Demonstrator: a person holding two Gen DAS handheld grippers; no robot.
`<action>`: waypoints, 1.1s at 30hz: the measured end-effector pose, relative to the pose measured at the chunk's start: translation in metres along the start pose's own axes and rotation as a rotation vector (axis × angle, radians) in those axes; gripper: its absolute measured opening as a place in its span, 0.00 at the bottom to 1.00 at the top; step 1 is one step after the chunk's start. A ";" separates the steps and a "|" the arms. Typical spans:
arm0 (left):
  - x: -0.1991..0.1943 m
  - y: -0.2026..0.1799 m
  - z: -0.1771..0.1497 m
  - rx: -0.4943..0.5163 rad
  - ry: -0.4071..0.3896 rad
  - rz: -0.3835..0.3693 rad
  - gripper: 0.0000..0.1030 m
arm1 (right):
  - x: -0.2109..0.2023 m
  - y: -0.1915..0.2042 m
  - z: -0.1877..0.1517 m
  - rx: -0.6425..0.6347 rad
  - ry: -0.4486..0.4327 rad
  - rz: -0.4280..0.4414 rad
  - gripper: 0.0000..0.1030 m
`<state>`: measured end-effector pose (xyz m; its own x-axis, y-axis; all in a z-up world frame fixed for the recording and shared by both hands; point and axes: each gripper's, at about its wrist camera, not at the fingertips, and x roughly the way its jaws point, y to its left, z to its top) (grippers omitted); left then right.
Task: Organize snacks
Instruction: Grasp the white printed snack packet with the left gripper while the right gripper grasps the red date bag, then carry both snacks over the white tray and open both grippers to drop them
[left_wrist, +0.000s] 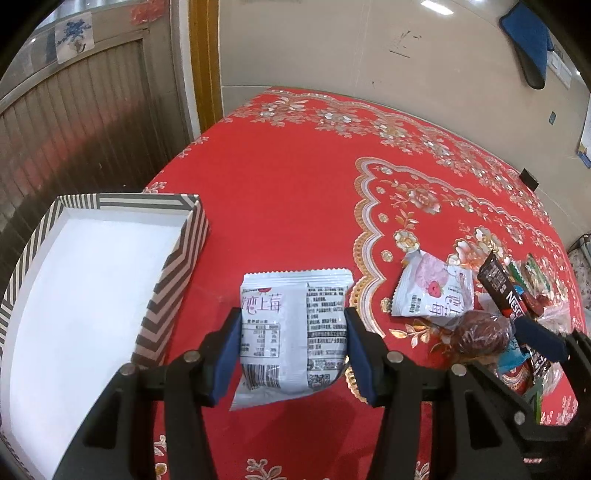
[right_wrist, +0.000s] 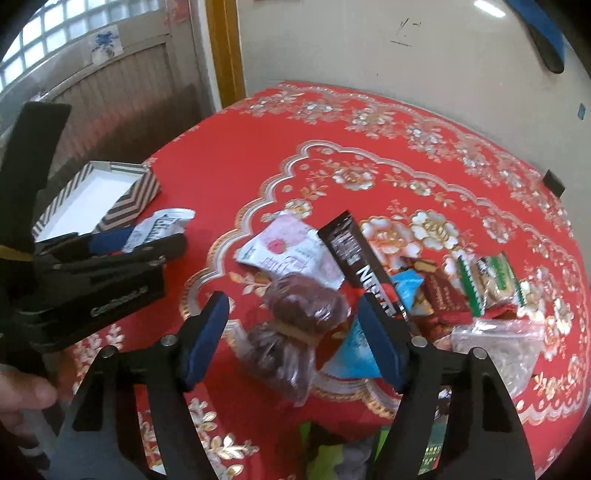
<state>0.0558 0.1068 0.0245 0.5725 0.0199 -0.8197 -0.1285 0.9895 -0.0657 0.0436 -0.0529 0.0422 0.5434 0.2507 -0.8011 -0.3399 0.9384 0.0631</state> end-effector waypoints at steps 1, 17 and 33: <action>0.000 0.001 0.000 -0.002 -0.002 0.004 0.54 | 0.000 0.000 -0.002 0.007 0.004 0.007 0.71; -0.001 0.001 -0.003 0.009 0.005 -0.002 0.54 | 0.019 -0.017 -0.011 0.053 0.034 0.092 0.37; -0.059 0.006 0.006 0.042 -0.083 0.008 0.55 | -0.028 0.004 -0.001 0.023 -0.090 0.157 0.37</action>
<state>0.0264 0.1127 0.0758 0.6373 0.0380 -0.7697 -0.1000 0.9944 -0.0337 0.0259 -0.0570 0.0645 0.5515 0.4140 -0.7242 -0.4093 0.8908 0.1975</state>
